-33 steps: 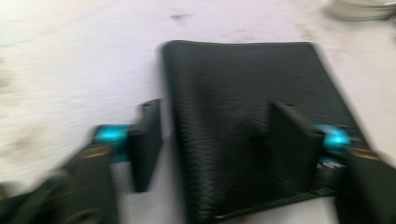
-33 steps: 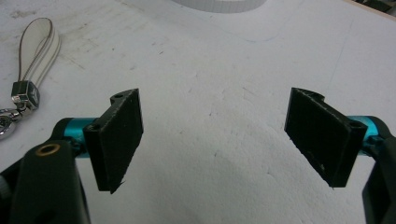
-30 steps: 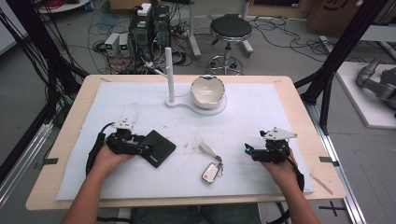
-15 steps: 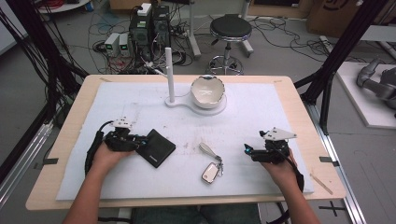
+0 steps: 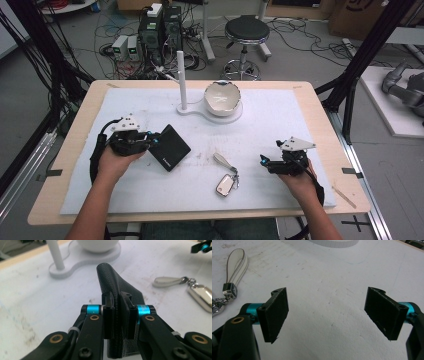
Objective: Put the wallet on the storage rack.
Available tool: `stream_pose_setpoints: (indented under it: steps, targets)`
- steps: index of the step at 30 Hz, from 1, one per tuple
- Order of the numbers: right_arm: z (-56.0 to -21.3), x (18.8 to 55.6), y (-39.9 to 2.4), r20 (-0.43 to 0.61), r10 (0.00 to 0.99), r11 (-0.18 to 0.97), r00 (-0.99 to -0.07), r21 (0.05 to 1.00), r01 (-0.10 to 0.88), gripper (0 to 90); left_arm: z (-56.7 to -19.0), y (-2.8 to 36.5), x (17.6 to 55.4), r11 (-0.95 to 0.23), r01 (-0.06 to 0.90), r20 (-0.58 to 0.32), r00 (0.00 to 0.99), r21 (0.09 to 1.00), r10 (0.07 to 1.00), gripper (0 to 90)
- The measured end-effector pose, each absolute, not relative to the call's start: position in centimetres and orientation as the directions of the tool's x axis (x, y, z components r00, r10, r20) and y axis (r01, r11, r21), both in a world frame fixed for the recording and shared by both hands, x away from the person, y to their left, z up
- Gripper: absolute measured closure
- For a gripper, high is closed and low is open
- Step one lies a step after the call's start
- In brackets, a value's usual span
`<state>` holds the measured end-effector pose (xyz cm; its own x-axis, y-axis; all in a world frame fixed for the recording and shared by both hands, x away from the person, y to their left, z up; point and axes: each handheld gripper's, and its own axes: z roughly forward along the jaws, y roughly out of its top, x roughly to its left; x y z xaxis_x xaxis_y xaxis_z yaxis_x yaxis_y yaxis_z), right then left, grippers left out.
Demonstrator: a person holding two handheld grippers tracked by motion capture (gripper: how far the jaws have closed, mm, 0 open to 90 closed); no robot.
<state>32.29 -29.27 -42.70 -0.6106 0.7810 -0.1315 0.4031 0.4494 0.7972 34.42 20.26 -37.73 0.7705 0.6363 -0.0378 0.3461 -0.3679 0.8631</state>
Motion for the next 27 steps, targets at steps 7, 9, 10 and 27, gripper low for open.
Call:
stream_pose_setpoints:
  steps: [7, 9, 10, 27]
  targets:
    - [-42.7, 32.5, -29.1, -0.122, 0.783, 0.440, -0.609, 0.801, 0.406, 19.6, -34.6, 17.7, 34.9, -0.419, 0.271, 0.030, 0.810, 0.867, 0.586, 82.1]
    - [-42.6, 32.5, -29.1, -0.119, 0.783, 0.439, -0.611, 0.800, 0.408, 19.6, -33.6, 17.2, 35.2, -0.420, 0.248, 0.050, 0.811, 0.873, 0.583, 82.0]
    - [-42.6, 32.5, -29.0, -0.118, 0.784, 0.438, -0.609, 0.801, 0.409, 19.6, -33.3, 16.9, 35.4, -0.423, 0.243, 0.056, 0.812, 0.873, 0.581, 82.0]
    - [-42.6, 32.5, -28.7, -0.123, 0.776, 0.446, -0.618, 0.799, 0.402, 19.6, -27.8, 11.2, 40.7, -0.448, 0.184, 0.135, 0.796, 0.875, 0.590, 82.0]
